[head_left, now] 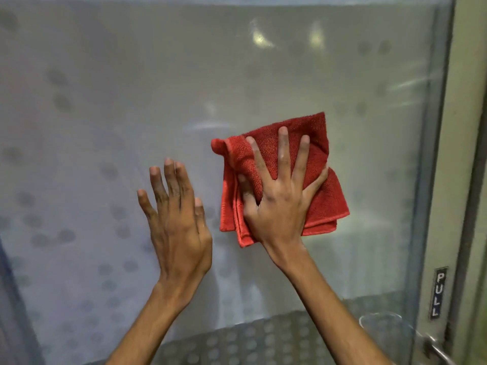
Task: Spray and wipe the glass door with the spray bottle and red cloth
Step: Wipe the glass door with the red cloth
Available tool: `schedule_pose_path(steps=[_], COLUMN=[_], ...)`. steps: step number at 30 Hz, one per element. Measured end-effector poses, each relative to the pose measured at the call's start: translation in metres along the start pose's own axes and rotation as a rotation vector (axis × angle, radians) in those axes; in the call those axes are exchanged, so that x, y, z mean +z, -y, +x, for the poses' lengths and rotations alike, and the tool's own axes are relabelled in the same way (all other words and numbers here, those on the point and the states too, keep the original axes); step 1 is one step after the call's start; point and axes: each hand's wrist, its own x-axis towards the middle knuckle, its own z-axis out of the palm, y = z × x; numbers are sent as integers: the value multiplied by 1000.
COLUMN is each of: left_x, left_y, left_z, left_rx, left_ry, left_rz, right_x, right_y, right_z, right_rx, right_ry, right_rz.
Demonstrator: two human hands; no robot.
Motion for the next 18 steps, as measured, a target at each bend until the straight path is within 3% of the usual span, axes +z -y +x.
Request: schedule_pose_path(steps=[5, 7, 18], left_x=[3, 16, 27], left_y=[-3, -44, -68], left_z=[-33, -49, -20], left_rx=[-7, -7, -97], left_ry=[49, 45, 41], left_rz=[12, 70, 29], right_x=[6, -1, -12], right_y=[-2, -49, -127], right_z=[-34, -46, -42], right_rx=[-11, -6, -122], right_ry=[-2, 46, 70], right_rz=[-12, 40, -9])
